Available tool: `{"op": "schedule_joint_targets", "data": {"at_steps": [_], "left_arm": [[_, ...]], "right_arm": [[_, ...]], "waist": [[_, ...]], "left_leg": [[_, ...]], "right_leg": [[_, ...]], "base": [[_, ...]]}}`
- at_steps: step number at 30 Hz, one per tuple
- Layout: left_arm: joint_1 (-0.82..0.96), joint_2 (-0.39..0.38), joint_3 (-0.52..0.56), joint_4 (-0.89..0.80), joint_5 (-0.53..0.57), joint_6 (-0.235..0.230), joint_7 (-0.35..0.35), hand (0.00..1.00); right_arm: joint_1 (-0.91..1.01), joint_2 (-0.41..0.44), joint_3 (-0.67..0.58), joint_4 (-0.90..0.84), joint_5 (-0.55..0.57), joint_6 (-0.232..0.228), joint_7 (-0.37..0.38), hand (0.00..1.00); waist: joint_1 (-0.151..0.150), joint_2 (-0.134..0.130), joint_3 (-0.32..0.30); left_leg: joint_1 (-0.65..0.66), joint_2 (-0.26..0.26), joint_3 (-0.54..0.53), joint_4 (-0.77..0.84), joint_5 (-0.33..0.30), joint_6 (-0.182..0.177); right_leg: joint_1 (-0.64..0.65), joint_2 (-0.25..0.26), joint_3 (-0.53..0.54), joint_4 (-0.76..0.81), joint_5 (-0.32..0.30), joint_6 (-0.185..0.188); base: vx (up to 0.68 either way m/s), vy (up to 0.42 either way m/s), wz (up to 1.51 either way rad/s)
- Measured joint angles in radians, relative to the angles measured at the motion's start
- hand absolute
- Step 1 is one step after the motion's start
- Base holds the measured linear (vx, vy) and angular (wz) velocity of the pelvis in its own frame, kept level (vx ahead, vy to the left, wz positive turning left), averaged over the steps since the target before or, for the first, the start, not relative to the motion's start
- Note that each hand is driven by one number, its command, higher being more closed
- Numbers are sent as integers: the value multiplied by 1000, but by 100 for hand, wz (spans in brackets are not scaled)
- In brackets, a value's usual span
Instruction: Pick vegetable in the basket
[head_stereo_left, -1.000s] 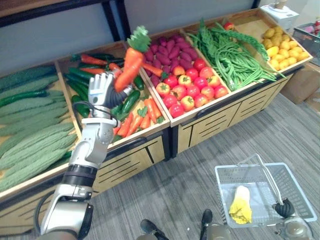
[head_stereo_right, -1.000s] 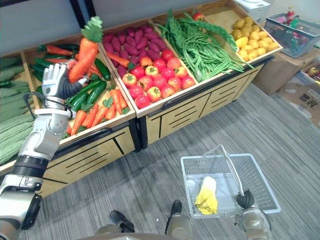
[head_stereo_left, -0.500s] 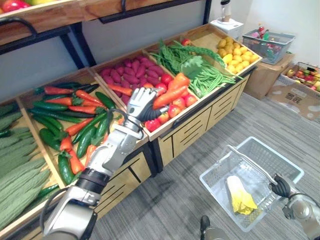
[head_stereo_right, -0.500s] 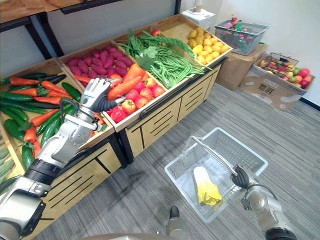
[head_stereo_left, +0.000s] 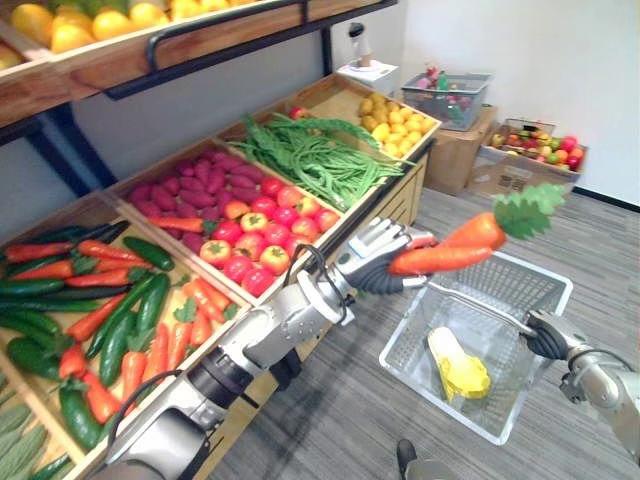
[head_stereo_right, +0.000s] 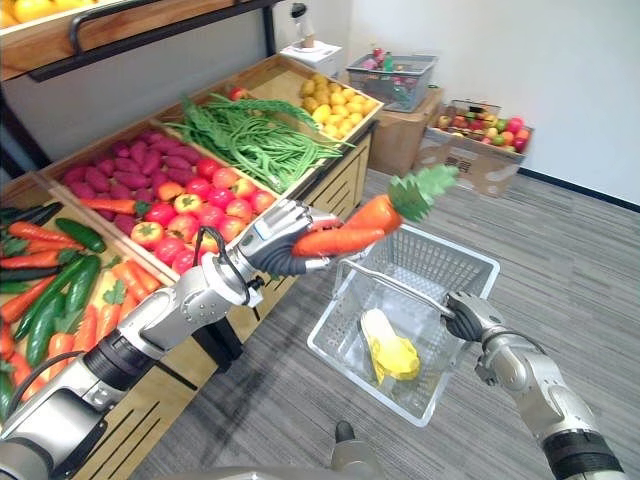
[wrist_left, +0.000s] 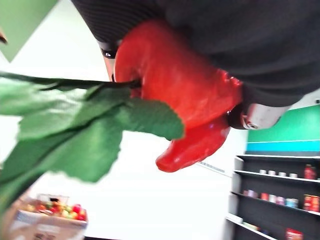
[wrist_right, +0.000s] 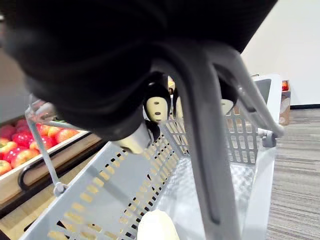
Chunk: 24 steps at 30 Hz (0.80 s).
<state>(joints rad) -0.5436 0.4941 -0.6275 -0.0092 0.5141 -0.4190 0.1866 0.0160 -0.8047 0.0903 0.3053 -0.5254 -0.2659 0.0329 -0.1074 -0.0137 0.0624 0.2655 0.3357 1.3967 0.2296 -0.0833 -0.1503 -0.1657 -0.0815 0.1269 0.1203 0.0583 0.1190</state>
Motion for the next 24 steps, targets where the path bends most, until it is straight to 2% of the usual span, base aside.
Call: {"op": "schedule_joint_targets", "data": {"at_steps": [2, 5, 11, 14, 16, 19, 22, 24], "left_arm": [[0, 3, -44, 0, 0, -15, -22, 100], [-1, 13, -99, 0, 0, -21, -46, 100], [-3, 40, -229, -2, 0, -61, -87, 100], [-5, 65, -243, 4, 1, -79, -107, 100], [-8, 71, -260, 8, 1, -81, -112, 100], [-10, 71, -291, 51, 2, -89, -116, 100], [-10, 72, -301, 118, 14, -87, -117, 100], [-10, 72, -301, 154, 20, -85, -117, 100]], "right_arm": [[-13, -27, 17, -42, 38, -1, 5, 100], [-61, -58, 79, -70, 77, -1, 19, 100], [-111, -146, 182, -180, 181, -31, 45, 100], [-179, -160, 235, -182, 214, -54, 64, 100], [-187, -168, 235, -190, 230, -67, 67, 100], [-190, -190, 236, -233, 254, -70, 82, 100], [-195, -218, 253, -262, 268, -72, 87, 100], [-205, -231, 271, -275, 270, -73, 89, 100]], "waist": [[-6, 13, -10], [-27, 18, -12], [-33, 32, -21], [-54, 35, -22], [-58, 35, -22], [-60, 36, -22], [-81, 37, -22], [-83, 37, -22]], "left_leg": [[5, 14, 32, 27, -14, -8], [18, 31, 55, 56, -26, -11], [39, 44, 99, 87, -41, -16], [54, 44, 111, 90, -41, -12], [57, 44, 122, 90, -40, -10], [59, 42, 135, 94, -39, -10], [60, 47, 138, 95, -37, -7], [67, 53, 154, 107, -38, -8]], "right_leg": [[-17, 15, 31, 1, 5, 1], [-21, 29, 47, 1, 10, -2], [-35, 45, 82, -1, 16, -1], [-40, 50, 87, 10, 18, -3], [-43, 51, 89, 12, 17, -2], [-58, 54, 91, 16, 10, 0], [-63, 59, 89, 20, 6, -6], [-71, 64, 89, 24, 4, -9]], "base": [[-64, 9, -45], [-67, -6, -27], [-91, -10, -20], [-96, -16, -11], [-86, -25, -10], [-88, -27, -13], [-71, -36, -5], [-71, -33, -18]]}}
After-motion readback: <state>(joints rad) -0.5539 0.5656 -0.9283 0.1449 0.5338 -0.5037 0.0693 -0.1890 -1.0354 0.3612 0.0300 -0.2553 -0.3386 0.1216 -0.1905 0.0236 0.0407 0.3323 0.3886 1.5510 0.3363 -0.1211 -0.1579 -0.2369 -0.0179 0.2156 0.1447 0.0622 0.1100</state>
